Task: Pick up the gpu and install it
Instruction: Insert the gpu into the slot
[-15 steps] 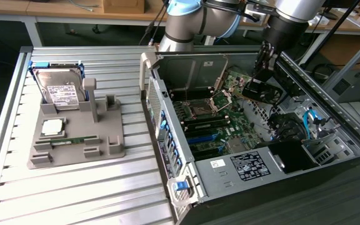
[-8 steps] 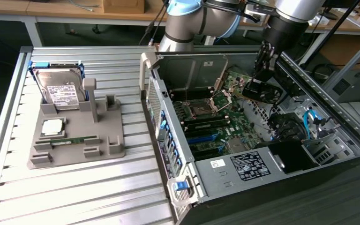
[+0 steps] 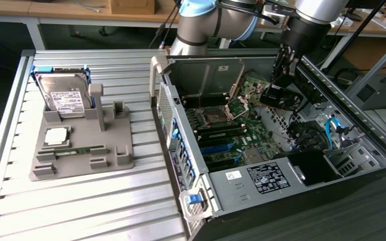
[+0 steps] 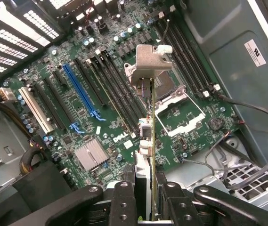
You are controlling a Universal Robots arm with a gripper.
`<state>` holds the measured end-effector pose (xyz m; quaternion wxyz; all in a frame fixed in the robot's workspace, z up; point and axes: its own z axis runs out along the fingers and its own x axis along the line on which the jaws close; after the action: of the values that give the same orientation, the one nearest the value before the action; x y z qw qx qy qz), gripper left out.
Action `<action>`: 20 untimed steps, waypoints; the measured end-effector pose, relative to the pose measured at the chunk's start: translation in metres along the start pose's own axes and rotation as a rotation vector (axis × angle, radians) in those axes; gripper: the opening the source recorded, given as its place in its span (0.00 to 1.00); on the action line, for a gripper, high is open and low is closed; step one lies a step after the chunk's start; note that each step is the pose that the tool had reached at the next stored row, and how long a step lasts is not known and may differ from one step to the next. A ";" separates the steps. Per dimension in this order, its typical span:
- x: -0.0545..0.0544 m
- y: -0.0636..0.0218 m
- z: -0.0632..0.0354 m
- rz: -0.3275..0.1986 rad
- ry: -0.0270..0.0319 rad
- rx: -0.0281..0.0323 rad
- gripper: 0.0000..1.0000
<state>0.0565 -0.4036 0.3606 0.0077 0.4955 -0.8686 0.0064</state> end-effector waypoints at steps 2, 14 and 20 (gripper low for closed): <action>0.000 0.0000 0.0000 -0.007 -0.0001 0.0002 0.27; 0.000 0.0000 0.0000 -0.046 -0.0002 0.0009 0.27; 0.000 0.0000 0.0000 -0.066 -0.0003 0.0013 0.27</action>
<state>0.0565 -0.4036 0.3606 0.0075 0.5237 -0.8518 0.0066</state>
